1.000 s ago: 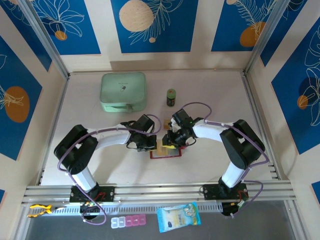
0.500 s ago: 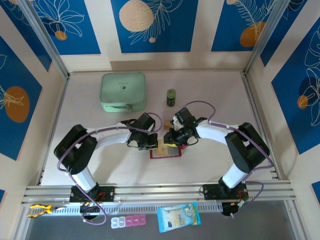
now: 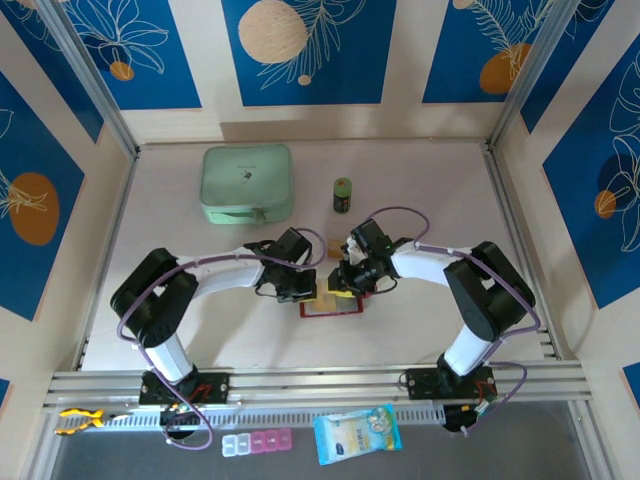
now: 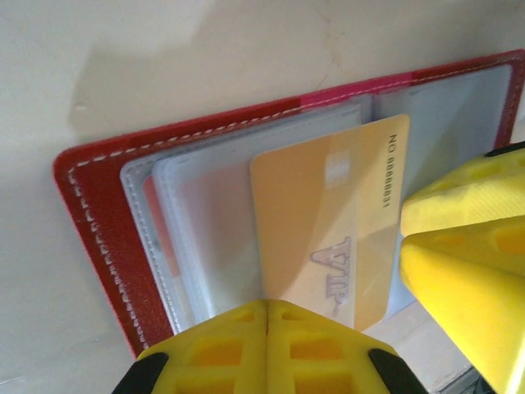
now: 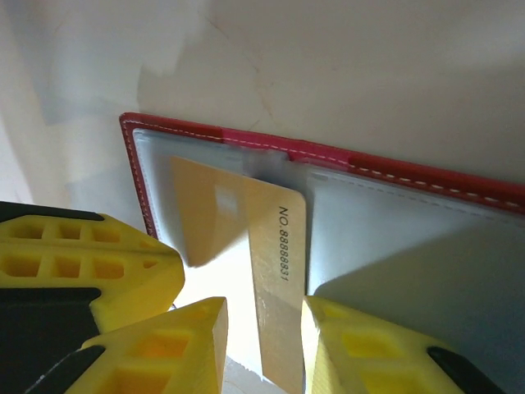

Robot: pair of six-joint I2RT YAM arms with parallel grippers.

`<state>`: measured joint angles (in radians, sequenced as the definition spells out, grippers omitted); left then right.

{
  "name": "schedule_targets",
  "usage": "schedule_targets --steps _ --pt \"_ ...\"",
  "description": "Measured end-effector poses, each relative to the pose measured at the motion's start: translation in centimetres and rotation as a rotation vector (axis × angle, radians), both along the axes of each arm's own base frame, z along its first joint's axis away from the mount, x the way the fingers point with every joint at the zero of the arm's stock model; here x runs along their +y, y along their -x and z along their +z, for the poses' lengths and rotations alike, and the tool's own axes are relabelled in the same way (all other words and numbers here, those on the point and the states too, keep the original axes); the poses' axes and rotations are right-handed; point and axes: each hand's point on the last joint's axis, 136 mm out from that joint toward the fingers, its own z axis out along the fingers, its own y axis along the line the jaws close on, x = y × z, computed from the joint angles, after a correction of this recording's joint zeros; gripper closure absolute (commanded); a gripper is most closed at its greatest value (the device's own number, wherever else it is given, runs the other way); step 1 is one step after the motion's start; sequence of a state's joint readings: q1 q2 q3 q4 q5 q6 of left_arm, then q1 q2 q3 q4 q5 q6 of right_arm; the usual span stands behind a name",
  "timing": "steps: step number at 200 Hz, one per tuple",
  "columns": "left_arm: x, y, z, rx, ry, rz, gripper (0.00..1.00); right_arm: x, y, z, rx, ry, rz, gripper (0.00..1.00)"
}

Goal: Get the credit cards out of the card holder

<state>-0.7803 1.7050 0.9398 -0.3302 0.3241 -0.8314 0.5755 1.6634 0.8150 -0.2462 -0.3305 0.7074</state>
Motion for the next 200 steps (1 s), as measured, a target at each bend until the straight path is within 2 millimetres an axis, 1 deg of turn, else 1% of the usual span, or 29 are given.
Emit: schedule_targets --steps 27,80,158,200 --pt "0.14 0.14 -0.19 0.004 -0.004 0.000 0.98 0.14 0.07 -0.18 0.008 -0.006 0.004 0.71" --pt "0.15 0.17 -0.28 0.007 -0.006 -0.001 0.98 0.55 0.11 0.10 0.006 -0.036 0.014 0.73" --pt "0.14 0.17 -0.29 0.007 -0.005 -0.001 0.98 0.57 0.35 0.07 0.017 -0.044 0.013 0.85" --pt "0.14 0.16 -0.29 0.007 -0.006 -0.001 0.98 0.24 0.35 0.40 0.010 -0.048 0.005 0.88"
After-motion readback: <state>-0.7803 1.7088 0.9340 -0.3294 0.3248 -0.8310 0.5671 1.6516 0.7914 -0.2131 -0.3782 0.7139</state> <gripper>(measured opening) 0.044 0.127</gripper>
